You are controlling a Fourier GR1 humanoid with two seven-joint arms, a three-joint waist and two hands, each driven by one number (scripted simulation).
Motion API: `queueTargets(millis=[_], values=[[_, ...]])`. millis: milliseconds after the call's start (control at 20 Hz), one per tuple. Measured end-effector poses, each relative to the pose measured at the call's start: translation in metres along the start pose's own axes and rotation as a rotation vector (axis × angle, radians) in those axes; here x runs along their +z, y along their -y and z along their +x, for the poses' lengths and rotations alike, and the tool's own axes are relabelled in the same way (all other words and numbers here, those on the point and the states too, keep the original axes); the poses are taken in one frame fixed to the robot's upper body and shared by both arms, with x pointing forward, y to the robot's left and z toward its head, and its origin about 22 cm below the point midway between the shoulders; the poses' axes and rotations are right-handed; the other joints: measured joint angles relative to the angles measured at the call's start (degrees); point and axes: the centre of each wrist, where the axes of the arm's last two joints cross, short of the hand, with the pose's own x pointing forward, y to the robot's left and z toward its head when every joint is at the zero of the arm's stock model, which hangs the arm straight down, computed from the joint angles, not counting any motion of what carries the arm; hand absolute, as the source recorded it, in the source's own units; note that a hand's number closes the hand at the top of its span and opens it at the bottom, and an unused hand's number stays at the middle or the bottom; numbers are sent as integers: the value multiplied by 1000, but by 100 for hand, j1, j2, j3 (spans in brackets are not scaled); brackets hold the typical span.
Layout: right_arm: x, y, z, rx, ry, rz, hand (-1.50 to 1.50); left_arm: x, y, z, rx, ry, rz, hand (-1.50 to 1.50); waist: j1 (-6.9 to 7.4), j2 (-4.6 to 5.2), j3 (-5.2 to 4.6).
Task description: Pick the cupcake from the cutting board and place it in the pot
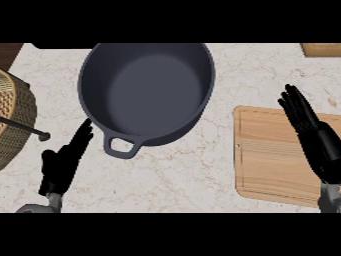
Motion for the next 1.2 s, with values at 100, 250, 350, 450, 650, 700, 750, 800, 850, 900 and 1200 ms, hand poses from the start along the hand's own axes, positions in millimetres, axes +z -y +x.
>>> queueTargets(millis=[100, 250, 350, 450, 650, 700, 750, 800, 850, 900, 1200], values=[[4, 17, -9, -3, -61, -10, 150, 0, -7, 3, -31, -6, 33, 0, -43, -111, -84], [18, 70, -22, 32, -208, -48, 150, 2, -32, 9, -96, 19, 123, 0, -55, -194, -150], [26, 106, -15, 176, -268, -72, -150, 1, -44, 16, -129, 38, 174, 0, -66, -224, -184], [32, 136, -1, 364, -222, -142, -150, 3, -52, 17, -138, 37, 208, 0, -118, -258, -191], [65, 172, -12, 532, -84, -205, -150, 9, -65, 23, -152, 35, 248, 0, -161, -293, -188], [74, 180, -19, 541, -55, -212, -150, 10, -66, 23, -154, 34, 250, 0, -153, -293, -192], [82, 189, -24, 550, -36, -210, -150, 12, -67, 25, -159, 35, 254, 0, -143, -294, -196], [89, 200, -25, 557, -22, -203, -150, 11, -68, 26, -159, 33, 255, 0, -142, -293, -199], [91, 207, -27, 564, -13, -191, -150, 12, -71, 30, -162, 33, 258, 0, -133, -294, -204], [91, 215, -28, 575, -15, -175, -150, 12, -70, 30, -166, 30, 260, 0, -122, -293, -207], [60, 233, 1, 666, -109, -22, -150, 15, -75, 35, -172, 39, 265, 0, -82, -294, -224]])
